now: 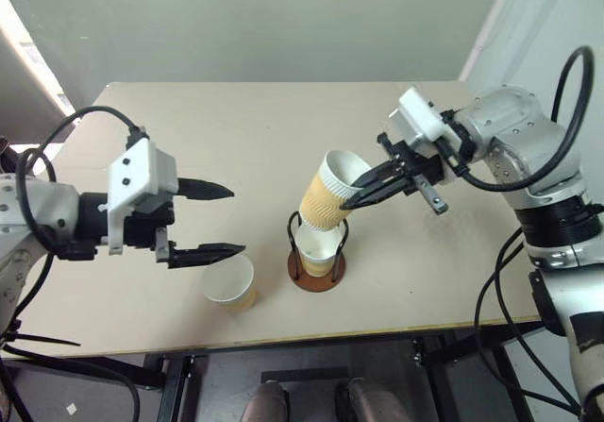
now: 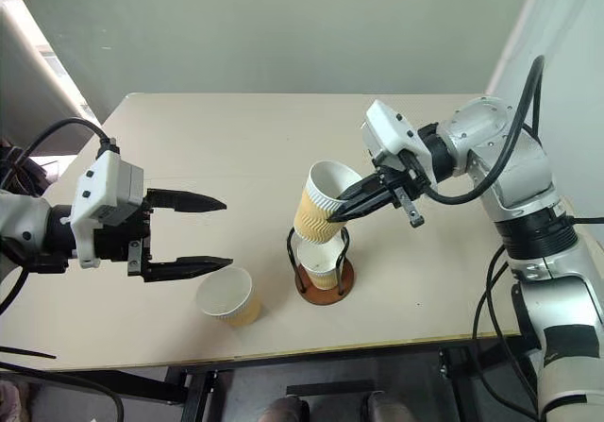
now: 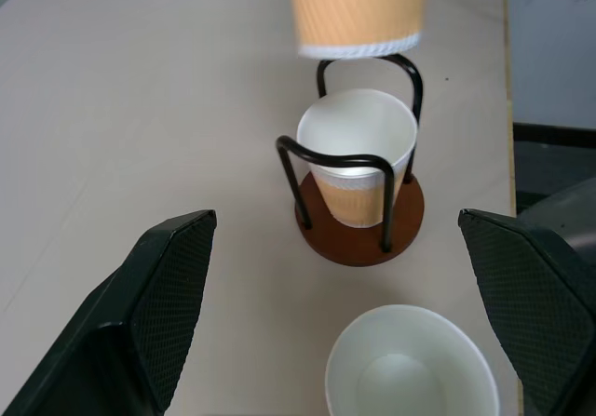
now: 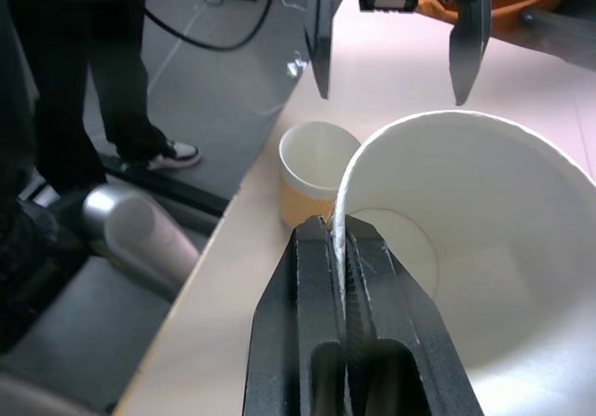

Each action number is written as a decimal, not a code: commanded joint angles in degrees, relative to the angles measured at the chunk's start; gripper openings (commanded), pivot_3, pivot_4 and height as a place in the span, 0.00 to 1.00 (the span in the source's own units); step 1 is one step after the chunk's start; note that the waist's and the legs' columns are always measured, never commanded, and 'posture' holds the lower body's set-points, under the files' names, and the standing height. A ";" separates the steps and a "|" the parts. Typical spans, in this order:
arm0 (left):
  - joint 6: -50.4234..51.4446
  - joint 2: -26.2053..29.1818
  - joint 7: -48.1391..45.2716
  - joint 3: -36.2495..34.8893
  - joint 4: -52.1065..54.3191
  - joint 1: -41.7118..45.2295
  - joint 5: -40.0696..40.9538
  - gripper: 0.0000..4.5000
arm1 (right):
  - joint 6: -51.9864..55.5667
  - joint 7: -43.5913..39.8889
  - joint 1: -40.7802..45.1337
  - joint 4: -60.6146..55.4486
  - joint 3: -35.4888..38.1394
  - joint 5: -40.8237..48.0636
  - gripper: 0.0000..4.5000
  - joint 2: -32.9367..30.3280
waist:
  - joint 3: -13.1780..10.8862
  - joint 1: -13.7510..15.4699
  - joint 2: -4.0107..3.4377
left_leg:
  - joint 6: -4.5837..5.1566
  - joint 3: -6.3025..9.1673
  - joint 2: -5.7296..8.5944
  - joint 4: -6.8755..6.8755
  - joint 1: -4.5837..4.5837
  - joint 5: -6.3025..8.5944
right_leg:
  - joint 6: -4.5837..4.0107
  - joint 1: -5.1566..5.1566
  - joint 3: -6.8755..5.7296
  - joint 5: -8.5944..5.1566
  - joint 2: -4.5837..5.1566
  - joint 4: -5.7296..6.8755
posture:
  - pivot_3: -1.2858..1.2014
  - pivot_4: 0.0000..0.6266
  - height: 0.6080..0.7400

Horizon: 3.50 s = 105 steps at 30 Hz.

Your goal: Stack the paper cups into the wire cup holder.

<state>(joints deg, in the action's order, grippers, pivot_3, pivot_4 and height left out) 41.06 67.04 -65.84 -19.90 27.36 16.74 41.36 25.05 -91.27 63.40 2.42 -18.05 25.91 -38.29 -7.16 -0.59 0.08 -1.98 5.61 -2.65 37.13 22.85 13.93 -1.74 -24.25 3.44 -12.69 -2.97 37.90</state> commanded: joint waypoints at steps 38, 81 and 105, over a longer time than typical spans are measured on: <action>-1.40 1.73 0.98 -0.52 -0.49 -0.34 -0.77 1.00 | -13.69 4.82 0.67 8.05 -5.39 -13.88 0.99 3.19 | 0.02 -0.05 0.03 | -0.01 0.01 -0.08 -0.06 0.02 0.01 | 0.04 -0.06 -0.04 0.02 -0.06 0.03 | 0.52 0.24 1.00; -10.97 0.78 -5.77 29.19 -12.54 9.14 -26.30 1.00 | 12.07 13.30 -7.38 -13.81 12.31 10.11 0.99 -6.07 | 0.02 0.62 0.04 | -0.08 0.00 -0.09 -0.08 0.23 0.07 | 0.09 -0.20 0.00 -0.06 -0.10 -0.06 | 0.52 0.24 1.00; -7.89 -3.11 -20.63 14.69 -20.14 31.23 -4.40 0.01 | 13.68 6.48 -12.43 -14.78 17.14 13.22 1.00 -15.12 | 0.04 1.38 0.07 | -0.08 0.04 -0.05 0.04 0.23 0.06 | 0.42 -0.06 0.02 -0.02 -0.11 -0.06 | 0.52 0.24 1.00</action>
<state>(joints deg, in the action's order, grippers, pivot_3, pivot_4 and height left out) 34.11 63.91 -84.80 -3.62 9.19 45.75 35.74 38.18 -84.50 49.92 -11.99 -5.49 36.84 -52.12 -7.11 0.78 0.15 -2.06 5.63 -2.67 37.19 23.07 13.99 -1.28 -24.30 3.48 -12.69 -3.08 37.82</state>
